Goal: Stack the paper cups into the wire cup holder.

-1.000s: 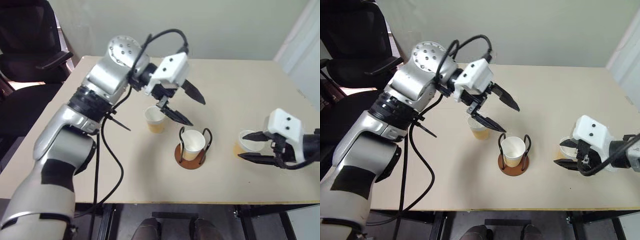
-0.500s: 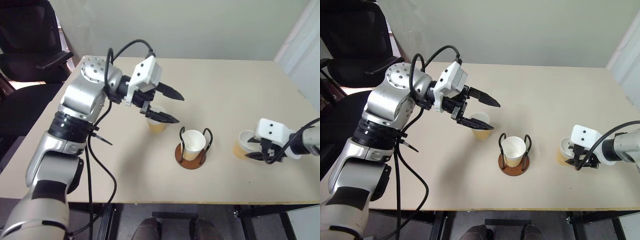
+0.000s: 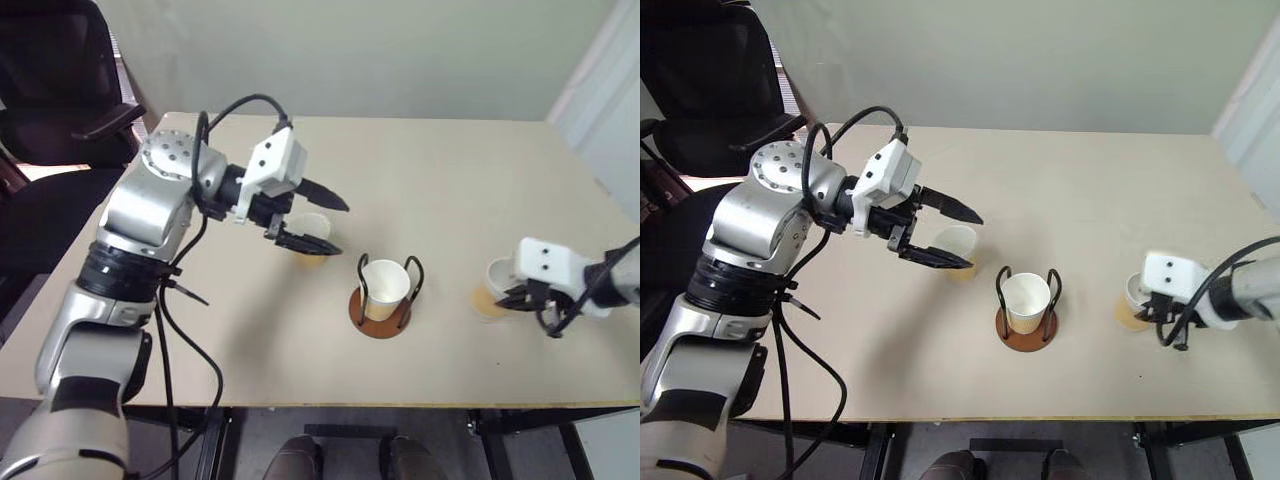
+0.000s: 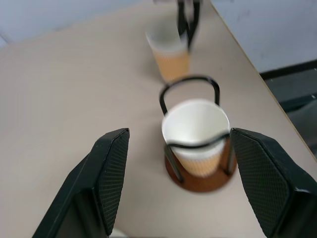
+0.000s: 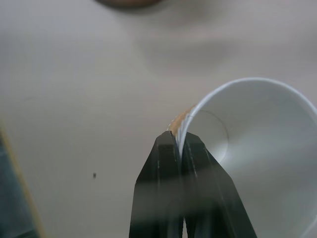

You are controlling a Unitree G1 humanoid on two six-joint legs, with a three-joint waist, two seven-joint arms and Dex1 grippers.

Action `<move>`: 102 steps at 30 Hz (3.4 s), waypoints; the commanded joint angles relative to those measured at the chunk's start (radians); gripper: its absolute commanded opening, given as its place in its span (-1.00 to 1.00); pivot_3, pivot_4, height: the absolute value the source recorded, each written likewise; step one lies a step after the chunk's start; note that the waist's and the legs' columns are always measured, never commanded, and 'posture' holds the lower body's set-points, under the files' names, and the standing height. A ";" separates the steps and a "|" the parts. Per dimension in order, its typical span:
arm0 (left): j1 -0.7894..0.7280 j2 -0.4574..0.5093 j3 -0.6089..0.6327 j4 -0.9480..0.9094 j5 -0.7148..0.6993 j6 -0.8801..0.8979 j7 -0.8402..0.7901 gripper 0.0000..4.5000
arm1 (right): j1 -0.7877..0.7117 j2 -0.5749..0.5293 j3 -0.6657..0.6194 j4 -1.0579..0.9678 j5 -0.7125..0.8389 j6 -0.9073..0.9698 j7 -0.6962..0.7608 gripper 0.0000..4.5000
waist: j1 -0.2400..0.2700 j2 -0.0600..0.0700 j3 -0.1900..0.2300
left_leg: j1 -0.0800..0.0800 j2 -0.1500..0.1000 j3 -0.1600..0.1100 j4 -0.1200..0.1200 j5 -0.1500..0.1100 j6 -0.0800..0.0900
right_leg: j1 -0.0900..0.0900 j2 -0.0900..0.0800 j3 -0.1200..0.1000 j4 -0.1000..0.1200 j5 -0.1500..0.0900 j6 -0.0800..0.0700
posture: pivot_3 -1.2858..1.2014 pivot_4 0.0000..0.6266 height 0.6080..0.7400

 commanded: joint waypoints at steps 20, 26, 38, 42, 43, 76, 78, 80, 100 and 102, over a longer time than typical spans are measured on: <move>0.037 0.072 0.064 -0.040 0.059 -0.020 -0.038 0.56 | -0.697 0.316 0.346 -0.047 0.008 0.090 0.198 -0.98 | -0.017 0.000 0.000 | -0.001 0.000 -0.004 -0.002 0.000 0.000 | -0.003 0.001 -0.002 0.000 -0.003 -0.007 | 0.03 -0.52 1.00; 0.043 0.075 0.067 -0.046 0.062 -0.018 -0.032 0.56 | -0.666 0.364 0.383 -0.045 -0.040 0.050 0.192 -0.98 | -0.017 -0.001 0.000 | -0.001 0.000 -0.004 -0.001 0.001 -0.001 | -0.003 0.001 -0.002 0.001 -0.003 -0.008 | 0.03 -0.52 1.00; 0.042 0.070 0.065 -0.050 0.076 -0.032 -0.021 0.56 | -0.625 0.414 0.417 -0.041 -0.127 -0.004 0.205 -0.74 | -0.017 -0.001 0.000 | -0.001 0.001 -0.004 -0.001 0.001 -0.001 | -0.003 0.001 -0.003 0.001 -0.003 -0.008 | 0.03 -0.52 1.00; 0.038 0.067 0.051 -0.030 0.149 -0.113 0.027 0.56 | -0.649 0.438 0.351 -0.022 -0.087 0.063 0.175 -0.13 | -0.017 -0.001 0.000 | -0.001 0.000 -0.004 -0.001 0.001 -0.001 | -0.002 0.001 -0.002 0.001 -0.003 -0.008 | 0.03 -0.52 1.00; 0.036 0.065 0.049 -0.023 0.167 -0.127 0.038 0.56 | -0.655 0.445 0.330 -0.016 -0.074 0.084 0.162 0.01 | -0.017 0.000 0.000 | -0.001 0.000 -0.004 -0.001 0.001 -0.001 | -0.002 0.001 -0.002 0.001 -0.003 -0.008 | 0.03 -0.52 1.00; 0.003 0.019 -0.155 -0.077 0.709 -0.120 0.204 0.56 | -0.632 0.277 0.013 0.053 0.280 0.357 0.082 0.31 | -0.015 -0.001 0.000 | -0.001 0.000 -0.004 -0.007 0.002 -0.004 | -0.005 0.000 -0.002 0.002 -0.004 -0.010 | 0.03 -0.52 1.00; 0.010 0.014 -0.159 -0.064 0.717 -0.121 0.200 0.56 | -0.632 0.279 0.018 0.057 0.278 0.354 0.080 0.31 | -0.015 -0.001 0.000 | -0.001 0.000 -0.004 -0.007 0.002 -0.004 | -0.006 0.000 -0.002 0.001 -0.004 -0.010 | 0.03 -0.52 1.00; 0.018 0.014 -0.167 -0.049 0.729 -0.131 0.198 0.56 | -0.631 0.278 0.021 0.057 0.280 0.355 0.081 0.31 | -0.015 -0.001 0.000 | -0.001 0.000 -0.005 -0.007 0.002 -0.004 | -0.006 0.000 -0.002 0.001 -0.004 -0.010 | 0.03 -0.52 1.00; -0.027 -0.111 -0.225 0.233 0.768 -0.376 0.215 -0.30 | -0.585 0.273 -0.014 0.031 0.312 0.351 0.043 0.32 | -0.013 -0.001 0.000 | -0.001 0.000 -0.004 -0.007 0.002 -0.004 | -0.006 0.000 -0.002 0.002 -0.004 -0.009 | 0.03 -0.52 1.00; -0.035 -0.115 -0.215 0.249 0.745 -0.412 0.192 -0.60 | -0.572 0.267 -0.024 0.029 0.316 0.343 0.044 0.32 | -0.011 -0.001 0.000 | -0.001 0.000 -0.004 -0.007 0.002 -0.004 | -0.006 0.000 -0.002 0.002 -0.004 -0.009 | 0.03 -0.52 1.00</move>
